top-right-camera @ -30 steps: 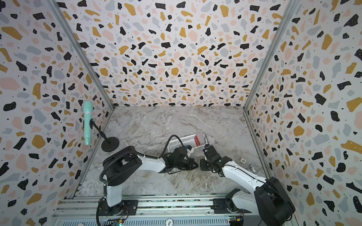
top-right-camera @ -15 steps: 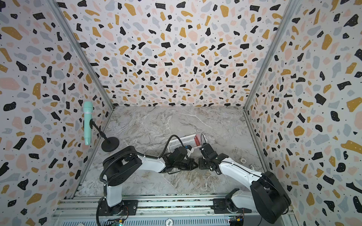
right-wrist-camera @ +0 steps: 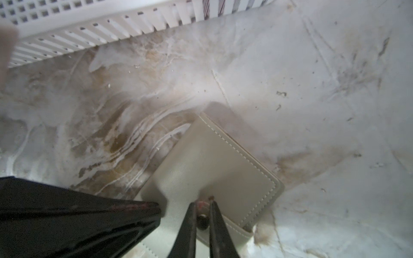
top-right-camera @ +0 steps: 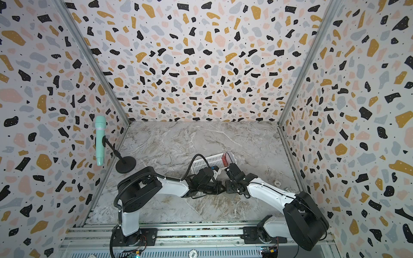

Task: Insert credit cards into a card holder
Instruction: Close the button on the card holder.

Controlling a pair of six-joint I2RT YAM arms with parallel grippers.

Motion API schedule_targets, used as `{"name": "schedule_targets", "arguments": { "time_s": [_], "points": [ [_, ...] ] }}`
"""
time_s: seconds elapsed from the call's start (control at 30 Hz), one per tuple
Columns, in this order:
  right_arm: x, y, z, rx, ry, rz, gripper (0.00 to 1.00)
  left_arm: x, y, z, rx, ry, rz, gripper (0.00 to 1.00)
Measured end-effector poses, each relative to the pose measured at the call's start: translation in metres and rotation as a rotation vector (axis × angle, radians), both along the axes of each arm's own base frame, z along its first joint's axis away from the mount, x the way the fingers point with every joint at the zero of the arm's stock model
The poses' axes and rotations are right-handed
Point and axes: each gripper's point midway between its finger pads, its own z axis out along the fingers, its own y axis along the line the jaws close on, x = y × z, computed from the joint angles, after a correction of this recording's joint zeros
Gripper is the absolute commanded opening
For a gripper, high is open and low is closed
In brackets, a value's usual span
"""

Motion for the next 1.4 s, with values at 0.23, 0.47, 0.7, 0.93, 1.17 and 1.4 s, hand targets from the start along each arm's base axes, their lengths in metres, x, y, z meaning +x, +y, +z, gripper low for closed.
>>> {"name": "schedule_targets", "arguments": {
  "time_s": [0.23, 0.47, 0.7, 0.93, 1.17, 1.4],
  "points": [
    [-0.0014, 0.0000, 0.0002, -0.004, 0.006, 0.007, 0.13, 0.0002, -0.0003, 0.0000, -0.002, -0.001, 0.000, 0.00],
    [-0.0012, 0.0014, -0.0007, -0.015, 0.014, 0.012, 0.13, 0.0001, -0.0003, 0.0000, -0.002, -0.001, 0.000, 0.00],
    [-0.0005, 0.0026, -0.0022, -0.030, 0.020, 0.016, 0.13, 0.0002, -0.0004, 0.0001, -0.002, -0.001, 0.000, 0.00],
    [-0.0004, 0.0035, -0.0018, -0.040, 0.011, 0.021, 0.12, 0.0001, -0.0003, -0.0001, -0.002, -0.001, 0.000, 0.00],
    [-0.0025, 0.0030, -0.0014, -0.049, 0.011, 0.021, 0.15, 0.0004, -0.0005, -0.0002, -0.003, -0.001, 0.000, 0.00],
    [-0.0040, 0.0017, -0.0011, -0.058, 0.016, 0.021, 0.15, 0.0003, -0.0006, -0.0001, -0.003, -0.002, 0.000, 0.00]
  ]
}}
